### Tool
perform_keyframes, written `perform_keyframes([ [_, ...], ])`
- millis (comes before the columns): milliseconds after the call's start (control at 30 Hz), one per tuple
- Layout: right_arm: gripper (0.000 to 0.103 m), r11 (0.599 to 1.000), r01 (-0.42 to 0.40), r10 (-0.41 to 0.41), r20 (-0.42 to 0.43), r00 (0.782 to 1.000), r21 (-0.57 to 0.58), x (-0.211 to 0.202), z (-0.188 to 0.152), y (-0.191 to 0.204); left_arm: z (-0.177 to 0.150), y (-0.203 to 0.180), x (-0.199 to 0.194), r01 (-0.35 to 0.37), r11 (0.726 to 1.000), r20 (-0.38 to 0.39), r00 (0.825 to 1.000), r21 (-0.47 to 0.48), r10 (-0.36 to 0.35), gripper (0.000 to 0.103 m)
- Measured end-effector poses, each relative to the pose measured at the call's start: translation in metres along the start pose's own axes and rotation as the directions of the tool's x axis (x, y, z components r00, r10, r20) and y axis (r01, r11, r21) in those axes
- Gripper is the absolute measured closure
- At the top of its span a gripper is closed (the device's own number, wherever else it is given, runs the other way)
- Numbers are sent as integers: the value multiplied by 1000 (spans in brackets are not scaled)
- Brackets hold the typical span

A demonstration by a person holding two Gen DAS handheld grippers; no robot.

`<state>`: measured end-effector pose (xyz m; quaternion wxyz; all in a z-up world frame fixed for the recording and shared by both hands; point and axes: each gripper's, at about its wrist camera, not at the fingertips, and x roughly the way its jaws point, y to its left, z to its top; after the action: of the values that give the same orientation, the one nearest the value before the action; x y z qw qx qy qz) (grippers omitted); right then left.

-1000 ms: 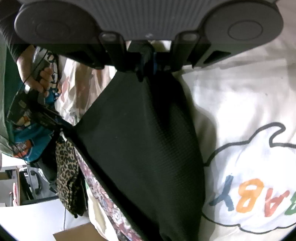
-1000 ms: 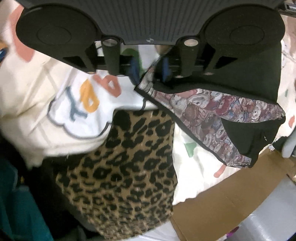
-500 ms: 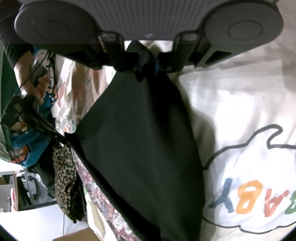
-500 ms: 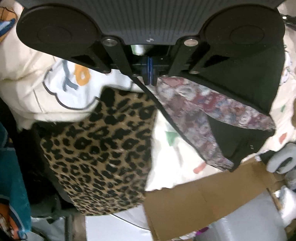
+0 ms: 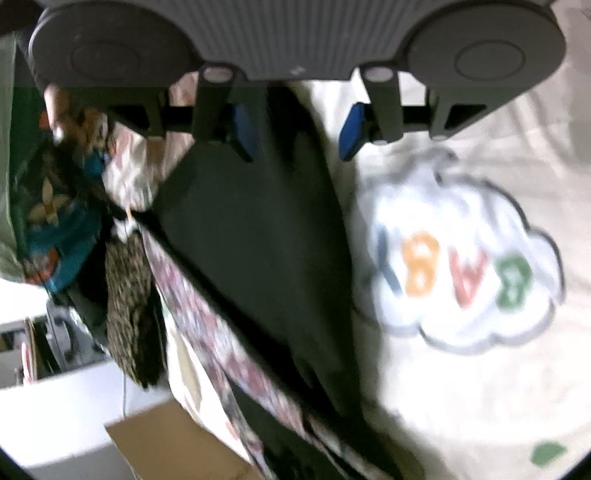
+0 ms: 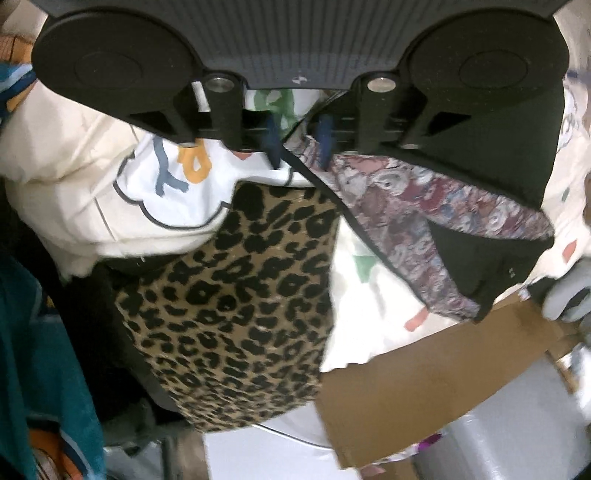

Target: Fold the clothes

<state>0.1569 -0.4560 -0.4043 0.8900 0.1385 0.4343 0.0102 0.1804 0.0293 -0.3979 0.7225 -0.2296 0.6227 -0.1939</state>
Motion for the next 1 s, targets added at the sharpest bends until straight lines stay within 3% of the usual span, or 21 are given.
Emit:
perform_keyframes([
  [267,62,989,-82,83,2,997,-122,-3,9,16,55,14,-14,-35,999,163,986,-12,36,46],
  [533,61,951,-144,138,-43,990,-273,16,14,34,104,30,-9,-20,1000,302,953,-17,24,36],
  [700,61,931,-163,147,-72,986,-326,31,14,45,126,44,-1,34,998,380,925,-61,-8,33],
  [1000,57,918,-168,145,-91,985,-359,46,12,58,140,67,13,87,995,415,908,-54,-57,31],
])
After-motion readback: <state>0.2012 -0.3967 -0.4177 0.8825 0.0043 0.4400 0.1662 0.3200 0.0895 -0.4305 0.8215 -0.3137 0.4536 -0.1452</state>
